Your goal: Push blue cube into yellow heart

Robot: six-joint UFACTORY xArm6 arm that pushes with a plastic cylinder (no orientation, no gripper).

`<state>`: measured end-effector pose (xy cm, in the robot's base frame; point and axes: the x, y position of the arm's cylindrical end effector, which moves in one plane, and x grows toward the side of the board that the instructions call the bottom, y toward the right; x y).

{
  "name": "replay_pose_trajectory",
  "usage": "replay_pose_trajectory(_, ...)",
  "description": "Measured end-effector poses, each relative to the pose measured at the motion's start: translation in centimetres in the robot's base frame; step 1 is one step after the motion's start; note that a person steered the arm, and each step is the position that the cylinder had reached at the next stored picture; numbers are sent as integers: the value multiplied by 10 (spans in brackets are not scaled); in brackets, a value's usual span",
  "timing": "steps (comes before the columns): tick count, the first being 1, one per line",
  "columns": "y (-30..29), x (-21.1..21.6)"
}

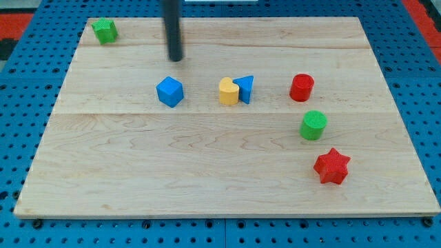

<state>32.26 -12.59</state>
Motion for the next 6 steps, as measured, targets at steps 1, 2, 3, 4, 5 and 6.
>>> replay_pose_trajectory(1,-30,61)
replay_pose_trajectory(2,14,84)
replay_pose_trajectory(3,55,58)
replay_pose_trajectory(4,80,39)
replay_pose_trajectory(5,81,38)
replay_pose_trajectory(6,66,65)
